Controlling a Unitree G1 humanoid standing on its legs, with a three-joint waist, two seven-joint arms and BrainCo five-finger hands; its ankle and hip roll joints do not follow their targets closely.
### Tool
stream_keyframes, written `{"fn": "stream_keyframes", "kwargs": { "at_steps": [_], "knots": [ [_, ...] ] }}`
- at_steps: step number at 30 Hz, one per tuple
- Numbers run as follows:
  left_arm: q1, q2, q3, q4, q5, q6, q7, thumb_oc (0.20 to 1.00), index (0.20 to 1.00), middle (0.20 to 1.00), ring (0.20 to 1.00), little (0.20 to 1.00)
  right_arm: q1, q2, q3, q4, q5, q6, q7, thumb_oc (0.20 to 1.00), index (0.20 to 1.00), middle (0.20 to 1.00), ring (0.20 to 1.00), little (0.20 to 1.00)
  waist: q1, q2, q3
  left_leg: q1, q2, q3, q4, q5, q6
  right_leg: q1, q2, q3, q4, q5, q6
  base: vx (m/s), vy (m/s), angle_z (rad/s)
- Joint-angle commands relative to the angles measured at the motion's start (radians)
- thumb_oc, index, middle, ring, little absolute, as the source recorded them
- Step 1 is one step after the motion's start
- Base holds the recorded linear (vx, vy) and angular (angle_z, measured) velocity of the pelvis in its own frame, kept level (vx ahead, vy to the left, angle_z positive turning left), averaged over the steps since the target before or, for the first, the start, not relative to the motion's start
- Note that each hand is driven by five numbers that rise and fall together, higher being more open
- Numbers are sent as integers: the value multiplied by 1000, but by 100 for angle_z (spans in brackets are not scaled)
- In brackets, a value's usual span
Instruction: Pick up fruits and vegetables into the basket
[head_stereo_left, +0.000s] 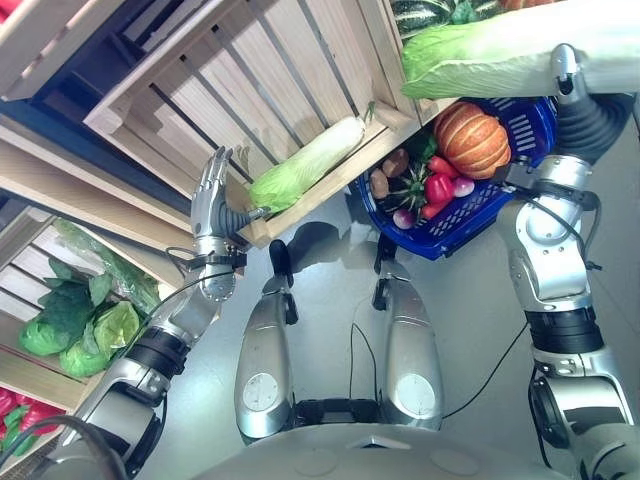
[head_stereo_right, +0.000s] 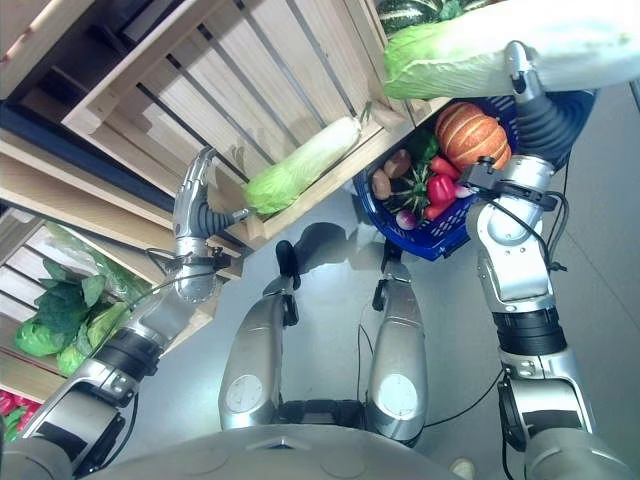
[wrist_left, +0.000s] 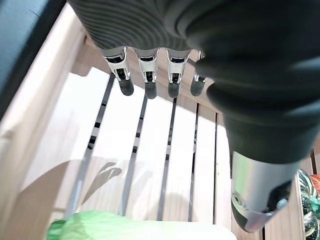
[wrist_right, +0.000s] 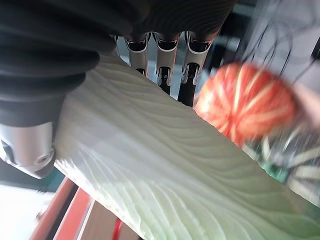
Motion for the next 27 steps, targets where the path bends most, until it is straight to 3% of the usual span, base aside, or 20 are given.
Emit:
{"fn": "stream_keyframes", "kwargs": {
  "at_steps": [1,7,12,15,18,20,21,27],
  "knots": [
    [15,51,67,-99,36,-42,66,1000,1000,1000,1000,1000,-9,-41,-72,-81,-37,-87,-98,200,200,200,200,200,-38,-17,-25,-68,6,28,77,-13,13,10,-10,12,44,-17,50,-51,-68,-11],
    [-36,51,62,-123,18,-23,92,1000,1000,1000,1000,1000,-10,-49,-77,-12,-81,-37,-208,200,200,200,200,200,-53,5,-25,-136,8,28,85,3,8,-68,-2,25,62,-14,48,-39,-62,-5],
    [-77,26,69,-134,-61,-63,78,1000,1000,1000,1000,1000,-44,-56,-64,67,-79,26,-232,200,200,200,200,200,-56,35,-25,-197,2,24,88,20,6,-140,8,39,78,-12,42,-23,-48,-8],
    [-98,15,71,-133,-69,-76,73,1000,1000,1000,1000,1000,-69,-59,-55,105,-57,49,-217,200,200,200,200,200,-56,47,-25,-223,1,22,94,24,5,-170,10,44,91,-14,38,-1,-32,-2],
    [-142,15,73,-140,-58,-90,73,1000,1000,1000,1000,1000,-123,-76,-38,194,-17,133,-208,200,200,200,200,200,-51,69,-25,-262,-4,20,108,28,3,-214,11,51,112,-20,31,-3,-40,-4],
    [-145,15,71,-138,-60,-92,73,1000,1000,1000,1000,1000,-128,-79,-34,209,-15,140,-209,200,200,200,200,200,-50,72,-25,-260,-3,20,112,20,1,-214,11,52,119,-29,32,0,0,0],
    [-171,27,70,-140,-67,-96,71,1000,1000,1000,1000,1000,-161,-94,-26,267,0,177,-205,200,200,200,200,200,-45,85,-25,-277,-6,20,117,21,1,-234,12,54,129,-32,29,9,-40,1],
    [-270,58,64,-124,-80,-89,43,1000,1000,1000,1000,1000,-283,-114,31,479,179,230,-50,200,200,200,200,200,-25,114,-25,-329,-15,14,132,27,0,-292,11,55,155,-37,20,-2,-36,3]
  ]
}}
